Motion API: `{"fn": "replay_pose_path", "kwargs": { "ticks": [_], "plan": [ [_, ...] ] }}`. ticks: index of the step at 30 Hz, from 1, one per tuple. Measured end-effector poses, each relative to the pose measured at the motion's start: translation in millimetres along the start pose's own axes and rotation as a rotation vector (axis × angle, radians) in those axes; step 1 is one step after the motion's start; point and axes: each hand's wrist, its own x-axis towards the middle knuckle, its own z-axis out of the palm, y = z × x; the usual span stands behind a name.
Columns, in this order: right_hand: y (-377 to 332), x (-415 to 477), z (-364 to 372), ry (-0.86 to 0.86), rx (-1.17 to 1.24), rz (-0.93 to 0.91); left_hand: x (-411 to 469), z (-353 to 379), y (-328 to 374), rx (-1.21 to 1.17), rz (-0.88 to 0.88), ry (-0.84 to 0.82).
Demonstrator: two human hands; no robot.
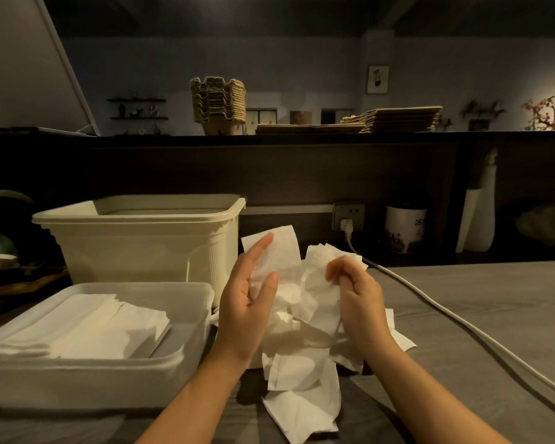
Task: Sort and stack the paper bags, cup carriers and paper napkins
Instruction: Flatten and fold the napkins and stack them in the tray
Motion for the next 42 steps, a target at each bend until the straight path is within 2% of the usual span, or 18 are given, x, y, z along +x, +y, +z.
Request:
{"fn": "replay_pose_path", "kwargs": {
  "ticks": [11,15,17,20,27,33,37,39,42],
  "plan": [
    [-3.8,-0.2,2.0,0.007,0.051,0.061,2.0,-0.9,0.1,-0.171,-0.102,-0.037],
    [-5.0,-0.3,4.2,-0.041,0.023,0.049,-0.9,2.7,-4.3,-0.164,-0.153,-0.137],
    [-5.1,0.0,4.4,-0.073,0.029,0.037,-3.3,3.8,-8.8,-0.065,-0.138,-0.209],
    [-6.6,-0.6,4.3,-0.142,0.171,0.026,-7.8,9.2,-11.7,0.265,-0.005,-0.34],
    [-4.3,0.2,5.6,-0.176,0.217,0.051,-6.0,7.2,-17.0,0.586,0.05,-0.387],
    [-3.8,0.4,6.5,-0.259,0.246,-0.016,-3.1,5.4,-15.6,0.722,0.06,-0.297],
    [-1.4,-2.6,6.9,-0.309,0.232,-0.029,-2.6,4.2,-18.6,0.659,0.083,-0.259],
    [0.5,-0.2,5.2,-0.263,0.258,-0.028,-2.0,4.0,-19.5,0.588,0.163,-0.186],
    [1.3,5.4,1.9,-0.074,0.224,-0.048,0.3,2.4,-20.4,0.519,0.266,-0.039]
  ]
}}
